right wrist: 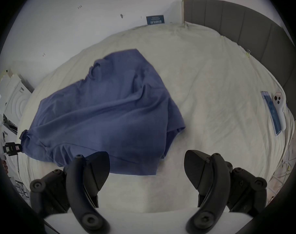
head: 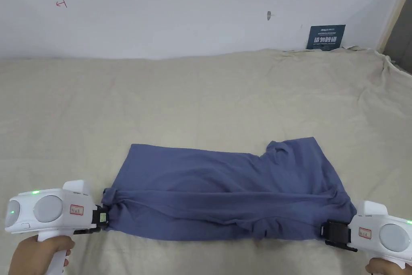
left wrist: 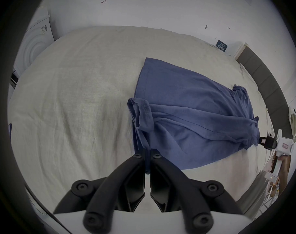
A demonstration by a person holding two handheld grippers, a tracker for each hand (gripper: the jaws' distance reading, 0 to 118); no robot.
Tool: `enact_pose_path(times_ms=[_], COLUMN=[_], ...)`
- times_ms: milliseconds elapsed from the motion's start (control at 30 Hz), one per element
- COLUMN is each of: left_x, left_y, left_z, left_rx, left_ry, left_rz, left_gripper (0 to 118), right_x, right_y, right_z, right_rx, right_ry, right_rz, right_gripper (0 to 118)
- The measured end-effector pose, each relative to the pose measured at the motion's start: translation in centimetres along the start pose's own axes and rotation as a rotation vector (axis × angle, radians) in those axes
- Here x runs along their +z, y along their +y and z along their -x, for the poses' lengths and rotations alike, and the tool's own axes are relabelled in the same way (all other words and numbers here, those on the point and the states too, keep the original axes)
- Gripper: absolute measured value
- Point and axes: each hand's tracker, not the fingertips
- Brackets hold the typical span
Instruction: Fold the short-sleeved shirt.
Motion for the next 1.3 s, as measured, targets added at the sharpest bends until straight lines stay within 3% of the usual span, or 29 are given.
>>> enact_pose_path(times_ms=[100,133,233,300,433,967,1300], left_x=[-0.1,-0.1,-0.2,0.1,0.5,7.4,8.2], left_y=[-0.1,-0.2,-0.4,-0.7,-1.6,-10.6,-16.9], left_z=[0.1,0.1,0.1,-0.2,-0.2,0.5,0.7], left_rx=[0.004,0.005,0.012,0.017,0.031,0.125,0.150], left_ry=[-0.002,-0.001,-0.005,-0.009,-0.018,-0.066,-0.015], left_rz=[0.001,0.001,0.001,-0.001,-0.010,-0.016,0.081], left_gripper=[1,1,1,1,1,1,1], right_x=[-0.4,-0.6,-0.9,-0.6,1.4,10.1,10.9], right_y=[-0.2,-0.2,-0.1,-0.2,-0.5,-3.1,-8.4], right_z=[0.7,0.8,0.7,1.1,1.9,-1.1,-2.1], right_rx=[0.023,0.030,0.034,0.063,0.093,0.090,0.124], right_ry=[-0.016,-0.016,0.017,0.026,0.038,0.173,0.123], right_rz=[0.001,0.001,0.000,-0.022,-0.040,-0.035,0.075], right_gripper=[91,80,27,5,4,3,3])
